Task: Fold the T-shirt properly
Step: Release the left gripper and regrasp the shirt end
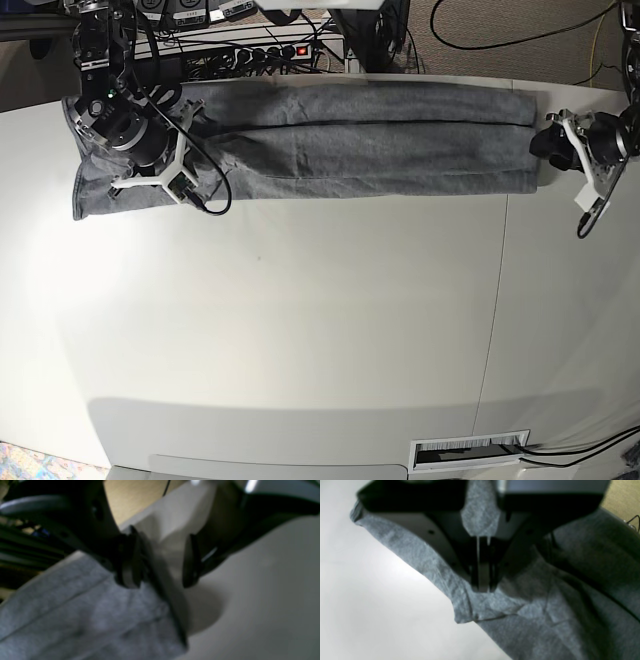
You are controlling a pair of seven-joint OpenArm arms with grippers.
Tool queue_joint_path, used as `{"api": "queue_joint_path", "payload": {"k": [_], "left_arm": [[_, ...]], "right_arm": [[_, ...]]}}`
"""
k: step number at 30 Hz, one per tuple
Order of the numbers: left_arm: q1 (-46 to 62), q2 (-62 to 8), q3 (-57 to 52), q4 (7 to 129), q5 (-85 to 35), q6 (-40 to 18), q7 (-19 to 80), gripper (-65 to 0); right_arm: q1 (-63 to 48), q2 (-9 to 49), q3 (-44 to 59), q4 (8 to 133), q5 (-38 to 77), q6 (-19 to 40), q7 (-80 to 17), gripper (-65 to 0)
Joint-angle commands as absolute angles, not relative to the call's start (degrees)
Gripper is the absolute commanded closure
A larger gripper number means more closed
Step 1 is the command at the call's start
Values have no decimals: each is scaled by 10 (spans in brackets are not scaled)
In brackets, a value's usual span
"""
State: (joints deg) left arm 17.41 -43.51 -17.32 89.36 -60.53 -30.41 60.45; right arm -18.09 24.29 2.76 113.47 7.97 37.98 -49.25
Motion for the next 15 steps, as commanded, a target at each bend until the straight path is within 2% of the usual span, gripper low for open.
{"api": "queue_joint_path", "payload": {"k": [1, 9, 15], "left_arm": [[171, -448, -180, 888, -635, -304, 601, -296], [171, -446, -180, 816, -759, -317, 628, -296], [170, -430, -180, 816, -786, -332, 635, -296]], "right_arm": [[-176, 251, 31, 1143, 83, 377, -487, -4], [-176, 251, 31, 1143, 83, 377, -489, -4], [-176, 251, 31, 1143, 83, 377, -491, -4]]}}
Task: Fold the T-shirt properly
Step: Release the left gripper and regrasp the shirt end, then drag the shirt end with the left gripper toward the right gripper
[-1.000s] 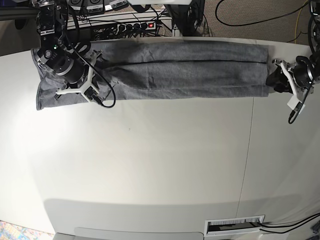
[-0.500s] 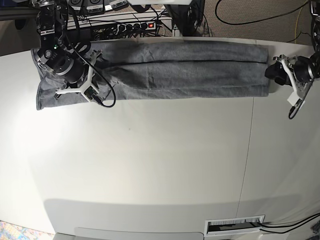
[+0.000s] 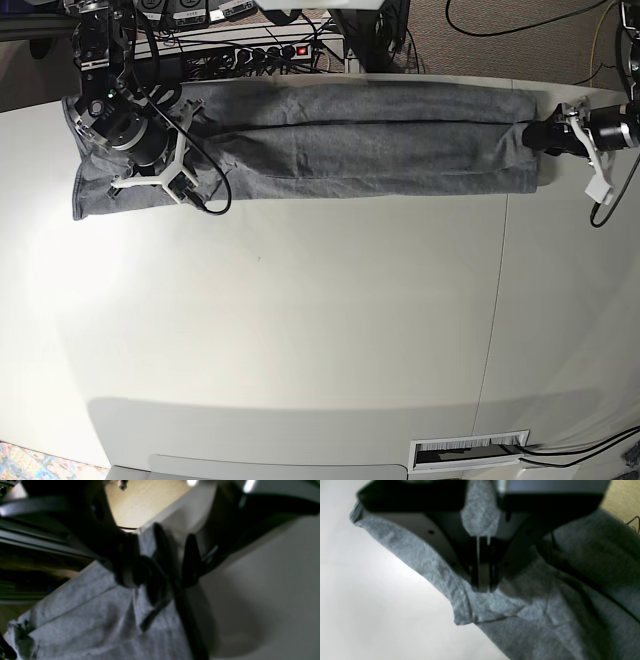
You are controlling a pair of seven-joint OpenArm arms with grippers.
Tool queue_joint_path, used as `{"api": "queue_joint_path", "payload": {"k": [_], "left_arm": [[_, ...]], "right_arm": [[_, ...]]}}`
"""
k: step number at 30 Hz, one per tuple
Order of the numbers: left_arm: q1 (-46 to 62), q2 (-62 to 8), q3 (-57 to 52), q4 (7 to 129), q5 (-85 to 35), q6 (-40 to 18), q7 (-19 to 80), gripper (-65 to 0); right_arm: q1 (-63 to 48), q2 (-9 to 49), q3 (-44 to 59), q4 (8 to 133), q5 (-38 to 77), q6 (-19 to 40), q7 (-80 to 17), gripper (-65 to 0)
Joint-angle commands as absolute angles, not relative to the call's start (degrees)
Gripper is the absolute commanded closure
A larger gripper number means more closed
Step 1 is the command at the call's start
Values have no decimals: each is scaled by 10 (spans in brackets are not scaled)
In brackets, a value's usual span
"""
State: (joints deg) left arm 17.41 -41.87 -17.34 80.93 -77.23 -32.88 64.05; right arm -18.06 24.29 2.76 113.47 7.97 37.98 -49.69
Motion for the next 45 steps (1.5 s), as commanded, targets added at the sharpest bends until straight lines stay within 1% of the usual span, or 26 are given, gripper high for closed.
{"api": "queue_joint_path", "payload": {"k": [1, 6, 9, 11, 14, 16, 18, 19, 20, 23, 25, 28, 32, 35, 39, 45], "left_arm": [[170, -424, -180, 816, -785, -337, 634, -296], [170, -397, -178, 816, -757, -346, 622, -296], [170, -395, -178, 816, -734, -345, 602, -294], [170, -395, -178, 816, -733, -345, 592, -274], [170, -391, -178, 816, -733, -345, 574, -197], [170, -384, -178, 816, -733, -346, 565, -122], [170, -381, -178, 816, -733, -346, 559, -27], [170, -380, -178, 816, -734, -346, 555, 0], [169, -381, -178, 816, -741, -349, 554, 0], [160, -381, -178, 816, -799, -400, 569, 0], [149, -381, -178, 817, -850, -400, 604, 0], [126, -381, -178, 823, -850, -400, 656, 0], [109, -373, -178, 858, -850, -400, 654, 0], [103, -344, -178, 899, -850, -400, 654, 0], [105, -286, -178, 944, -850, -400, 663, 0], [107, -212, -178, 955, -850, -400, 667, 0]], "right_arm": [[-176, 251, 31, 1143, 83, 377, -491, -4], [-176, 251, 31, 1143, 83, 377, -494, -4], [-176, 251, 31, 1143, 83, 377, -497, -4], [-176, 251, 31, 1143, 83, 377, -497, -4], [-176, 251, 31, 1143, 83, 377, -497, -4], [-176, 251, 31, 1143, 83, 377, -497, -4], [-176, 251, 31, 1143, 81, 377, -497, -4], [-176, 251, 31, 1143, 80, 377, -496, -4], [-176, 251, 31, 1143, 80, 377, -495, -4], [-173, 251, 31, 1143, 81, 377, -495, -4], [-171, 251, 31, 1143, 80, 377, -495, -4], [-171, 251, 31, 1143, 79, 377, -495, -4], [-171, 251, 31, 1143, 76, 377, -495, -4], [-171, 251, 31, 1143, 76, 377, -492, -4], [-171, 251, 31, 1143, 76, 377, -493, -4], [-171, 251, 31, 1143, 76, 377, -493, -4]]}}
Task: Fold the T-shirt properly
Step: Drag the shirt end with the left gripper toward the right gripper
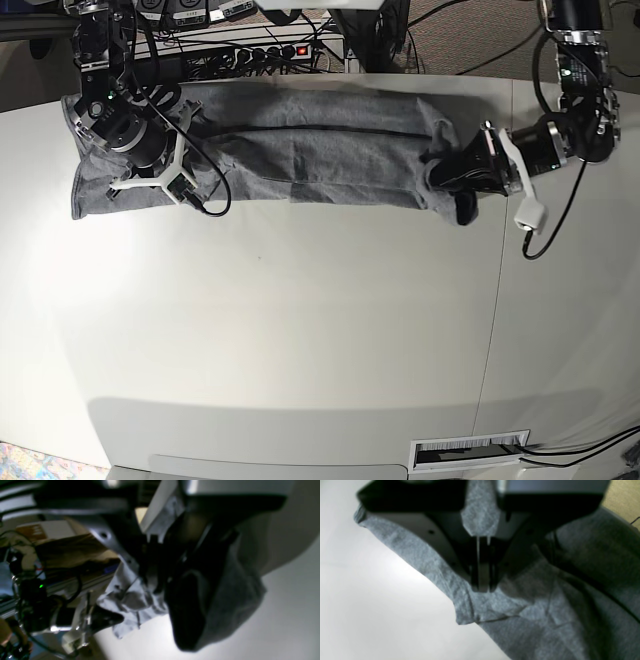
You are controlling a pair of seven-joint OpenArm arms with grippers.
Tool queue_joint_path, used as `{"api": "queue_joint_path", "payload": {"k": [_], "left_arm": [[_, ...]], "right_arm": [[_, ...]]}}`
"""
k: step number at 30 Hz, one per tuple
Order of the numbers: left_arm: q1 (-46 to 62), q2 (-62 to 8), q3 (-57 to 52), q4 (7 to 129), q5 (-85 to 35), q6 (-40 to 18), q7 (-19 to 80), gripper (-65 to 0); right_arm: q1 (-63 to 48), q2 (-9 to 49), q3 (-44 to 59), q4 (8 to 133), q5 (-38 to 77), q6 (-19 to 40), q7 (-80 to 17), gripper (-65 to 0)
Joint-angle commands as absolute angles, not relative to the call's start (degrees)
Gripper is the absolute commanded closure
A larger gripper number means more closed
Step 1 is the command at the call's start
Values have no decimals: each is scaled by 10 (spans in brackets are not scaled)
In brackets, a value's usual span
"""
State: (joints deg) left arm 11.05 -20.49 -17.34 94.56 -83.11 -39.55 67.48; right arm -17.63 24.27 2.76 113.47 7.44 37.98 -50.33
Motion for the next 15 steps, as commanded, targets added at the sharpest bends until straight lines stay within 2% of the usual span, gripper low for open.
{"api": "queue_joint_path", "payload": {"k": [1, 7, 15], "left_arm": [[109, -201, -178, 955, -850, -400, 669, 0], [126, -134, -172, 955, -850, -400, 673, 0], [136, -88, -83, 955, -850, -400, 650, 0]], "right_arm": [[-171, 251, 31, 1143, 76, 377, -493, -4], [-171, 251, 31, 1143, 76, 377, -492, -4], [-171, 251, 31, 1143, 74, 377, -493, -4]]}}
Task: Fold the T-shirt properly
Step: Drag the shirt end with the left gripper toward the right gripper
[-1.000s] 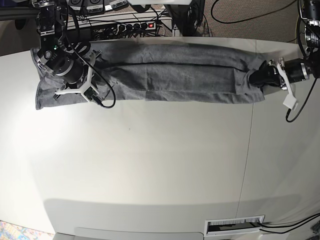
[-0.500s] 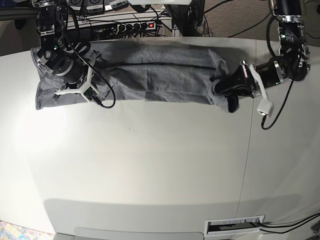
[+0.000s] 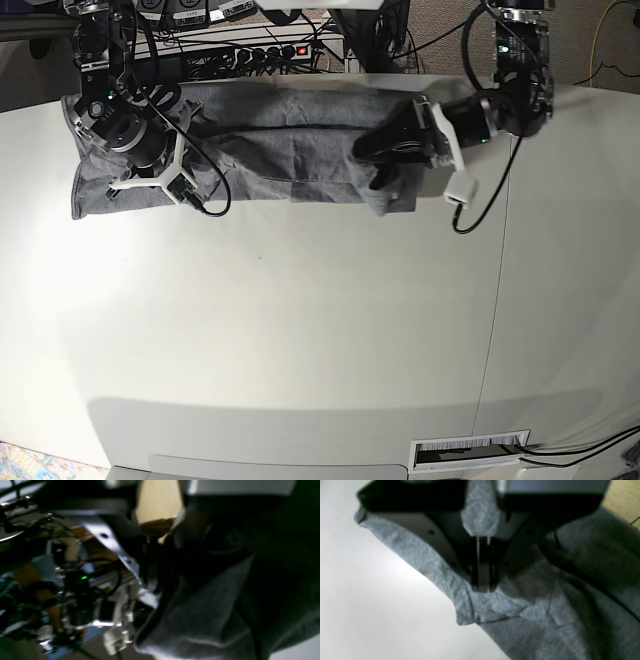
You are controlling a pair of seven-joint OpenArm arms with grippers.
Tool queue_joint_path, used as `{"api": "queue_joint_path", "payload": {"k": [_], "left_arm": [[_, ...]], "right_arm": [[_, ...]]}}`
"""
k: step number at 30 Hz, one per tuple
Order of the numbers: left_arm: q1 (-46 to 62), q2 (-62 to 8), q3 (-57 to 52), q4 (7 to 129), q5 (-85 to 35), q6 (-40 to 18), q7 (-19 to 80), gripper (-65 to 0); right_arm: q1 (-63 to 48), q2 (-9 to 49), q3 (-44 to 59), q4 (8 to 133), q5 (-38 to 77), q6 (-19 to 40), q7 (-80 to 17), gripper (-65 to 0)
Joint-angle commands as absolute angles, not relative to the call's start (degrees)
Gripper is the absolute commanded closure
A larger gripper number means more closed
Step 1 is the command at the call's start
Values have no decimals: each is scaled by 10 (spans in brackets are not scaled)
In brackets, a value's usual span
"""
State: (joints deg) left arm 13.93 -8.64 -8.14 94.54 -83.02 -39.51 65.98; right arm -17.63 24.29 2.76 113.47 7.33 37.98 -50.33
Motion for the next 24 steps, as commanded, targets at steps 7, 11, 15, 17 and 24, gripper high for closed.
{"api": "queue_joint_path", "payload": {"k": [7, 11, 15, 17, 24], "left_arm": [[135, -73, -11, 955, -768, -400, 586, 0], [135, -73, 6, 955, -714, -400, 563, 0], [134, -73, 10, 955, -702, -400, 556, -74], [131, -74, 10, 955, -701, -400, 557, -212], [113, -77, 10, 955, -700, -400, 585, -272]], "right_arm": [[-171, 251, 31, 1143, 74, 377, -493, -4], [-171, 251, 31, 1143, 74, 377, -492, -4], [-171, 251, 31, 1143, 74, 377, -492, -4], [-171, 251, 31, 1143, 74, 377, -492, -4], [-170, 251, 31, 1143, 74, 377, -492, -4]]}}
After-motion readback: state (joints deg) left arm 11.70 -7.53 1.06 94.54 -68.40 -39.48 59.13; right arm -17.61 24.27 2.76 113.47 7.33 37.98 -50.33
